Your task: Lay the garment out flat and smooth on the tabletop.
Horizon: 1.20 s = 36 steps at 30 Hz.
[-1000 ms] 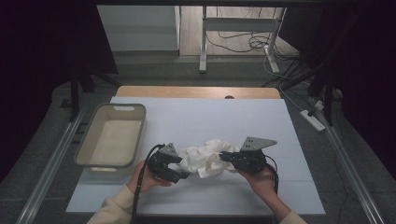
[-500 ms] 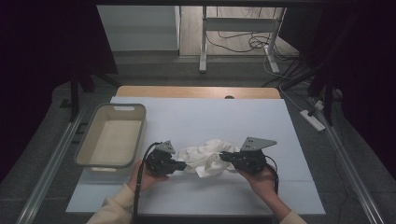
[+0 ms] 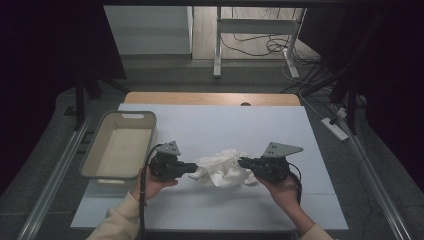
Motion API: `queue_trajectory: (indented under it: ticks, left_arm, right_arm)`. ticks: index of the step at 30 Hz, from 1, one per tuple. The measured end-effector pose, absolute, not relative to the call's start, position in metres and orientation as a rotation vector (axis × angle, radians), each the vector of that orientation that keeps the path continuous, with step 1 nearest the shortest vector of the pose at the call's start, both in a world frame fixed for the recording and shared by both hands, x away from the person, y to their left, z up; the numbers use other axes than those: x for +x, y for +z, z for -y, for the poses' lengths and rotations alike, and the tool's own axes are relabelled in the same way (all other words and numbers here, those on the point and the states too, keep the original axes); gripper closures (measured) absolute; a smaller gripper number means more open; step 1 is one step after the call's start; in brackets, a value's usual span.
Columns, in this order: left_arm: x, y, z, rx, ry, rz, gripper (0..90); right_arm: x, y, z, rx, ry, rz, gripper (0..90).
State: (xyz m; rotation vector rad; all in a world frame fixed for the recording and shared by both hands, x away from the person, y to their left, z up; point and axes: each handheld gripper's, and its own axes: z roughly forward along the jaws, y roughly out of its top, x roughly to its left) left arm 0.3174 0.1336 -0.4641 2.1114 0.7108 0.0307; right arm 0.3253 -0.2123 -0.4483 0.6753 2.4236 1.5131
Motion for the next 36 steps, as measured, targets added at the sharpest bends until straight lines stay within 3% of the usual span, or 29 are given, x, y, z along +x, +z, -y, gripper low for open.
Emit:
queue_trajectory:
  ticks: [17,36]
  left_arm:
    - [0.353,-0.434,-0.127,2.026,0.097,-0.724,88.1]
    - [0.400,-0.451,-0.118,1.998,0.079,-0.826,86.7]
  right_arm:
    - [0.352,-0.414,0.221,0.703,1.489,-2.329,85.9]
    - [0.401,-0.432,0.217,0.836,1.351,-2.345,85.8]
